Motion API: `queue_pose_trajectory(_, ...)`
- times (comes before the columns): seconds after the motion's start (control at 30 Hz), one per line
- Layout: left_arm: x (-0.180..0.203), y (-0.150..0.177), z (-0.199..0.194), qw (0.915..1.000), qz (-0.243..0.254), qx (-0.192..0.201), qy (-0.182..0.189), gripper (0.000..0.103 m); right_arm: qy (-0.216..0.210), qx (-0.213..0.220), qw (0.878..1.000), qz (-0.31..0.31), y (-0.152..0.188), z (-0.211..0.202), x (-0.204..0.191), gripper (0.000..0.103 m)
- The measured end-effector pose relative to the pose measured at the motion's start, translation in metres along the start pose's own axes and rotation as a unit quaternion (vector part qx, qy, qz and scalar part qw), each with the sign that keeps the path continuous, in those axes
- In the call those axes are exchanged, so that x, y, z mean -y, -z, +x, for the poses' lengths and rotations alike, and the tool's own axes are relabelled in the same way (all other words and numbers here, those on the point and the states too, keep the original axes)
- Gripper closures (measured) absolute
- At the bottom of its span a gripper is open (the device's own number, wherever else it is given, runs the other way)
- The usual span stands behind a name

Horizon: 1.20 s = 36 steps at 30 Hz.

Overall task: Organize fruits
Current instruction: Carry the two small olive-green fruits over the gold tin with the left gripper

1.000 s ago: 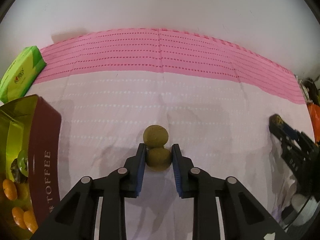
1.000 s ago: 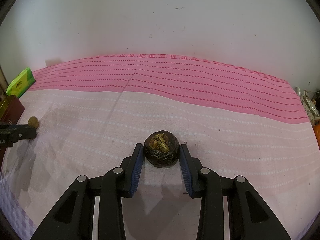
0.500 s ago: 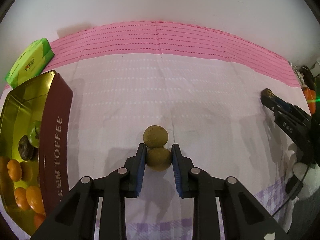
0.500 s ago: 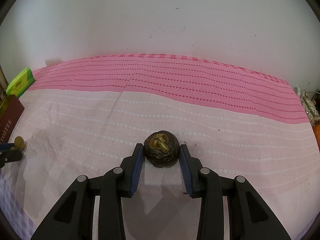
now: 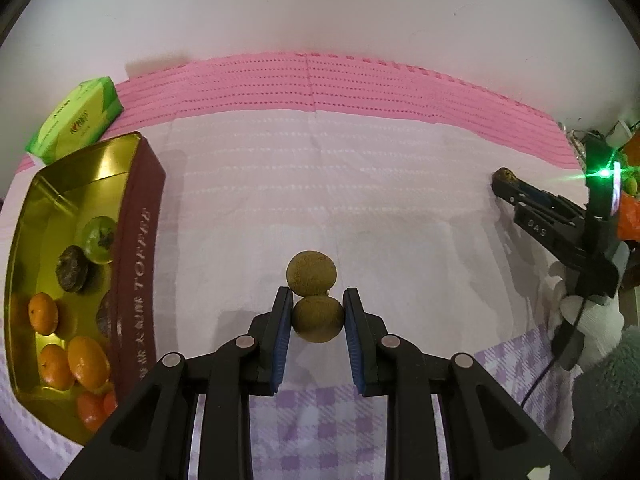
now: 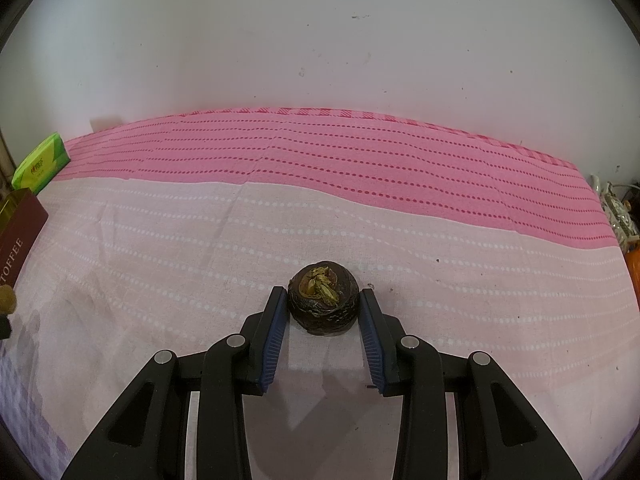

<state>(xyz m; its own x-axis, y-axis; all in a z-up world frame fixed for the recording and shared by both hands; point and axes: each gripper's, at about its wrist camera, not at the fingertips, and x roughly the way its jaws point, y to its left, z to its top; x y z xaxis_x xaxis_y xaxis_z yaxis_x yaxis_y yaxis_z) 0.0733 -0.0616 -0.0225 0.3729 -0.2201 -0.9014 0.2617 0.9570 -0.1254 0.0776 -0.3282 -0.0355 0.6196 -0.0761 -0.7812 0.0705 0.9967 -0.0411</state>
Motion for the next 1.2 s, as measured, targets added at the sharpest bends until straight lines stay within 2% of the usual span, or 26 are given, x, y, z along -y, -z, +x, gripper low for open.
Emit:
queue_pose_trajectory(0.17, -0.007, 0.003, -0.019, 0.9999, -0.006, 0.009, 0.005, 0.081, 0.0, 0.0, 1.0, -0.001, 0.0, 0.0, 0.0, 0.065)
queue_pose_trajectory(0.43, -0.028, 0.009, -0.046, 0.9995, -0.018, 0.026, -0.008, 0.081, 0.0, 0.0, 1.0, -0.002, -0.001, 0.001, 0.001, 0.065)
queue_pose_trajectory(0.77, -0.076, 0.013, -0.062, 0.9965, -0.054, 0.04, -0.05, 0.081, 0.001, 0.0, 1.0, -0.003, -0.001, 0.0, 0.0, 0.065)
queue_pose_trajectory(1.2, -0.126, 0.015, -0.058, 0.9892, -0.097, 0.045, -0.1, 0.081, 0.001, 0.0, 1.0, -0.004, -0.001, 0.001, 0.0, 0.065)
